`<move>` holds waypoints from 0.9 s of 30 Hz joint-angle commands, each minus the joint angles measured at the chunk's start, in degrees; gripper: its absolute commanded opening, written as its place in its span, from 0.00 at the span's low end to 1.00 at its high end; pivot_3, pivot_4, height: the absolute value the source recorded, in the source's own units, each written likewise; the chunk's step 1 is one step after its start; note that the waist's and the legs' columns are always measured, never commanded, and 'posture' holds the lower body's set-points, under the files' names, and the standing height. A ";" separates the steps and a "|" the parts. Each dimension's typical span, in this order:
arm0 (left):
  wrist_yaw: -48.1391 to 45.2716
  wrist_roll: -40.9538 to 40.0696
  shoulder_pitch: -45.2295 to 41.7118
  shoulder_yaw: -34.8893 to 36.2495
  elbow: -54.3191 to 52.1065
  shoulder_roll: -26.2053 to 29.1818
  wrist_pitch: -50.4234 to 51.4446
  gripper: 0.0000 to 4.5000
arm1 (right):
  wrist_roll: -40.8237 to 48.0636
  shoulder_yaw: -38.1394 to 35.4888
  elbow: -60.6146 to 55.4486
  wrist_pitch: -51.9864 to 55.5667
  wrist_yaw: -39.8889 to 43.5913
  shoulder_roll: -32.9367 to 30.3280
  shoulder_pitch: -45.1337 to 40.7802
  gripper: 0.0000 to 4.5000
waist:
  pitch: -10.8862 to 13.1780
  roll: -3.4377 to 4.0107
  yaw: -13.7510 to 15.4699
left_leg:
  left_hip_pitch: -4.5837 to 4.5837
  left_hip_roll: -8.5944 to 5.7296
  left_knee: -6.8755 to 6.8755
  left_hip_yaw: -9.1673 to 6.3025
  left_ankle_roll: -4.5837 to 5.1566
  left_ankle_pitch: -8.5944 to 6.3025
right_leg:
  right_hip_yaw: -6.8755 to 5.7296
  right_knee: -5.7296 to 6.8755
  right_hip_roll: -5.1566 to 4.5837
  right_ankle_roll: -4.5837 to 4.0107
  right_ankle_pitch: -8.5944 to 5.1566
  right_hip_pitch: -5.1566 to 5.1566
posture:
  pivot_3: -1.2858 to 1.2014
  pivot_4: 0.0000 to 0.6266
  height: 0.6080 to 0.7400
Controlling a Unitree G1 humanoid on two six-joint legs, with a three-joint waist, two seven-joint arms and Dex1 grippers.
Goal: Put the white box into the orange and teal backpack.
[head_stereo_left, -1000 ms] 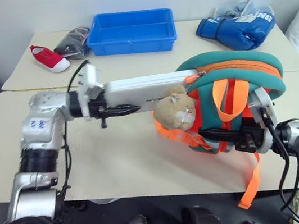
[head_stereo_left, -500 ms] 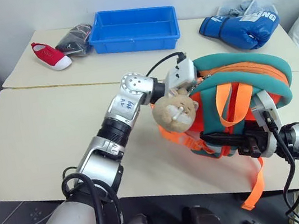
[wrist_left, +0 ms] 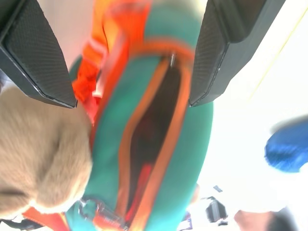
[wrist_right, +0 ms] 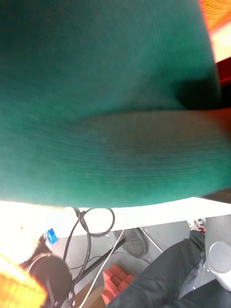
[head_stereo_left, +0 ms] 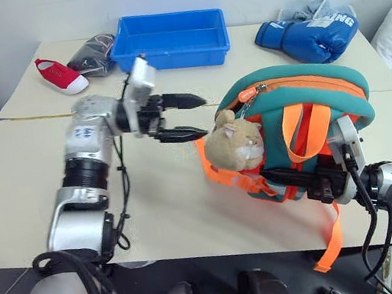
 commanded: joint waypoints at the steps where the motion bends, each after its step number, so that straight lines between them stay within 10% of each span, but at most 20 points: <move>1: -1.52 -5.37 2.93 1.98 -10.25 -0.55 3.92 0.86 | -0.44 0.36 0.37 -0.92 0.01 0.43 -0.96 0.00 | 0.00 0.00 0.10 | -0.01 0.00 0.02 -0.05 0.01 0.00 | 0.03 -0.01 -0.02 0.01 0.00 0.05 | 0.52 0.24 1.00; 14: 15.55 -9.47 18.39 -2.35 -39.28 -7.75 14.59 0.86 | 0.67 0.85 0.23 0.74 0.32 -0.14 -1.64 0.00 | -0.01 0.01 0.00 | 0.07 0.01 0.04 -0.19 -0.07 0.10 | 0.38 0.00 -0.03 0.00 0.01 0.15 | 0.52 0.24 1.00; 27: 21.63 -7.65 21.11 -0.66 -38.19 -7.65 8.18 0.09 | 2.00 -1.50 -1.88 0.00 -1.99 0.27 0.39 0.00 | -0.01 0.02 0.00 | 0.08 0.00 0.00 -0.19 -0.07 0.11 | 0.37 -0.01 -0.06 0.00 0.01 0.15 | 0.52 0.24 1.00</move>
